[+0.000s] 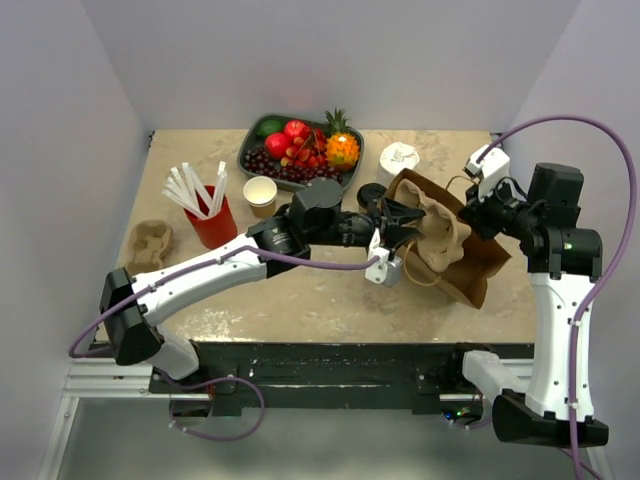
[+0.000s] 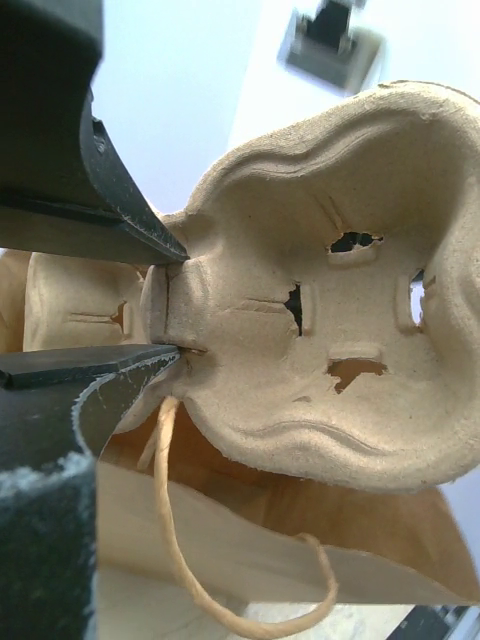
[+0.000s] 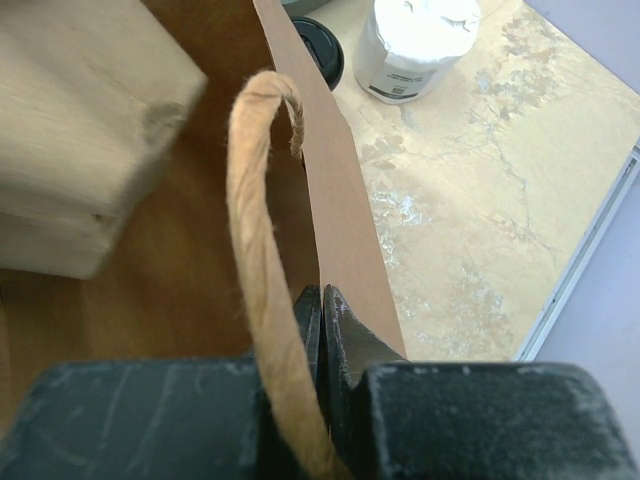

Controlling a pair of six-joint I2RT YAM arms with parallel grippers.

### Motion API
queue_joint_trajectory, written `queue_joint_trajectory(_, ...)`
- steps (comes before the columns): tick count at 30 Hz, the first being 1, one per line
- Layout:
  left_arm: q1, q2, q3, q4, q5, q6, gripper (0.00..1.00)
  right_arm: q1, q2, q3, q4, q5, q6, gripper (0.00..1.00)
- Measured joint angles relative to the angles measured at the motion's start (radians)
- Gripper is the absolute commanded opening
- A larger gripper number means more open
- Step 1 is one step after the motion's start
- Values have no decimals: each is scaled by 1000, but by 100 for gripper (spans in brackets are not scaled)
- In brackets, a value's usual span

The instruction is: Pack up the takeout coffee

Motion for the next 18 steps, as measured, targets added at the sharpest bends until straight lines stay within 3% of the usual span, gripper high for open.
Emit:
queue_joint_trajectory(8,-6,147,171,-149,-19,16,0,0,-19,0,-10,-8,-8,0)
queue_joint_trajectory(18,-33,217,281,-345,-37,116,0,0,-5,23,-20,-26,-22,0)
